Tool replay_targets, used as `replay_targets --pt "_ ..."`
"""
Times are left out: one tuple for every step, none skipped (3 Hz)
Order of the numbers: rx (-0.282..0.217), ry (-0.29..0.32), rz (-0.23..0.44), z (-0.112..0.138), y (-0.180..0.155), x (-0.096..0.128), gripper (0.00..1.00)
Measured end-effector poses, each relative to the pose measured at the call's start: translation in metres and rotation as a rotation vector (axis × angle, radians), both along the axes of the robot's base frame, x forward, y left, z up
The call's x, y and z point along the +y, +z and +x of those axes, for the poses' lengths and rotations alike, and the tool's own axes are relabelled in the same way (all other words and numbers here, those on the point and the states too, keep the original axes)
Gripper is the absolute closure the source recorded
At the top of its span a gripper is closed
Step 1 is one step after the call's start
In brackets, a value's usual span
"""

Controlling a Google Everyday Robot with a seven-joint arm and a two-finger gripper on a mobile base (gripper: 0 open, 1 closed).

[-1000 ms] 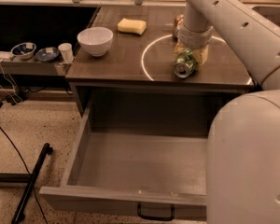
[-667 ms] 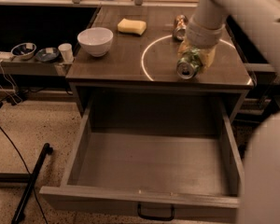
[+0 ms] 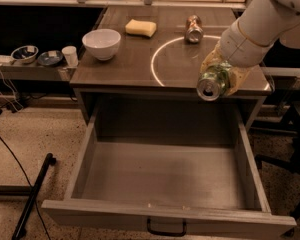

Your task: Place green can into top drawer

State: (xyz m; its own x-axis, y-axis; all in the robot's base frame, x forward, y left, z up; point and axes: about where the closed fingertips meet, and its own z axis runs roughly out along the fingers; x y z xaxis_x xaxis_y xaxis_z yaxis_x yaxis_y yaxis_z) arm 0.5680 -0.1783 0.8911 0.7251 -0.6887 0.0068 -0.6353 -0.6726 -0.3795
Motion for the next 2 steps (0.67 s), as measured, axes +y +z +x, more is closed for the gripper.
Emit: replay_targets --pt "0.047 0.011 -0.017 -0.011 -0.022 0.002 1.00" --pt "0.177 -0.064 -0.011 -0.016 -0.084 0.003 1.00"
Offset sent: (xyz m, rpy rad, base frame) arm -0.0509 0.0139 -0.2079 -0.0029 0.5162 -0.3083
